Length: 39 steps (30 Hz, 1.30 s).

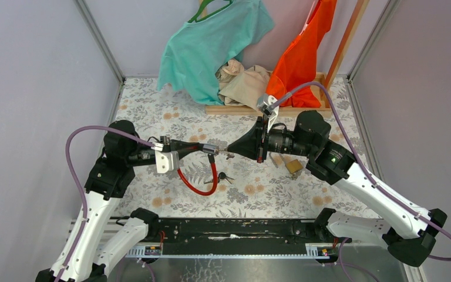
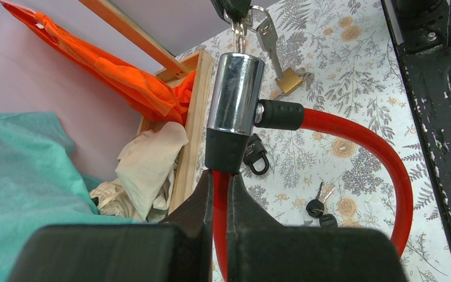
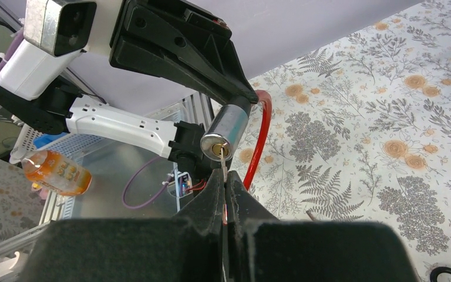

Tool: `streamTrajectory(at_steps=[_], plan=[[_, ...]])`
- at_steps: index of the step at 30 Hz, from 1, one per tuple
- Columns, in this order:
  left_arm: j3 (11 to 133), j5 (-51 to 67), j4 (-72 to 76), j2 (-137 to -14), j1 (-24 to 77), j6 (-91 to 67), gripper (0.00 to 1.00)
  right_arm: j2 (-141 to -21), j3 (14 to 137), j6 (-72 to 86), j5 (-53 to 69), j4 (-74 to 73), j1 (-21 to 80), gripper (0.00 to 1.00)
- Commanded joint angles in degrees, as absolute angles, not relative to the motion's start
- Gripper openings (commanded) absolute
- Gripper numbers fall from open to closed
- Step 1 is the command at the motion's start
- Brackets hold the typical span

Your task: Unlock with the key

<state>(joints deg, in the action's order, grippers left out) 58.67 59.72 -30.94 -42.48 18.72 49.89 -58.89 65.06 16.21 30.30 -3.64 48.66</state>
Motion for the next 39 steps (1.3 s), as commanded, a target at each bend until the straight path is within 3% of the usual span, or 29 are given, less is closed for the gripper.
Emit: streamTrajectory(at_steps=[1, 14, 30, 32, 33, 35, 37, 39], plan=[[61.1, 61.9, -28.5, -42.1, 18.9, 49.5, 0.0, -59.5, 67.3, 13.1, 25.9, -4.2, 50.5, 0.0], [61.9, 56.2, -28.6, -42.8, 19.4, 50.6, 0.0, -62.8, 69.5, 7.0, 10.3, -7.7, 57.9, 0.0], [62.7, 54.8, -27.7, -44.0, 21.7, 52.1, 0.0, -68.4, 65.8, 19.9, 15.0, 2.4, 58.0, 0.02], [62.6, 52.6, -27.6, -43.8, 21.7, 52.3, 0.0, -67.6, 64.4, 22.3, 17.3, 4.2, 56.9, 0.4], [62.7, 51.6, -27.6, -43.7, 21.7, 52.3, 0.0, -66.4, 63.4, 22.8, 18.4, 5.1, 56.4, 0.52], [62.7, 50.1, -27.6, -43.6, 21.7, 51.6, 0.0, -64.1, 61.8, 22.3, 17.9, 5.6, 56.0, 0.67], [62.9, 48.8, -27.7, -43.8, 21.7, 50.5, 0.0, -61.8, 59.7, 21.2, 16.6, 6.0, 56.0, 0.91], [63.0, 47.9, -27.7, -44.0, 21.7, 49.6, 0.0, -59.7, 56.8, 20.2, 15.7, 7.6, 56.0, 0.96]])
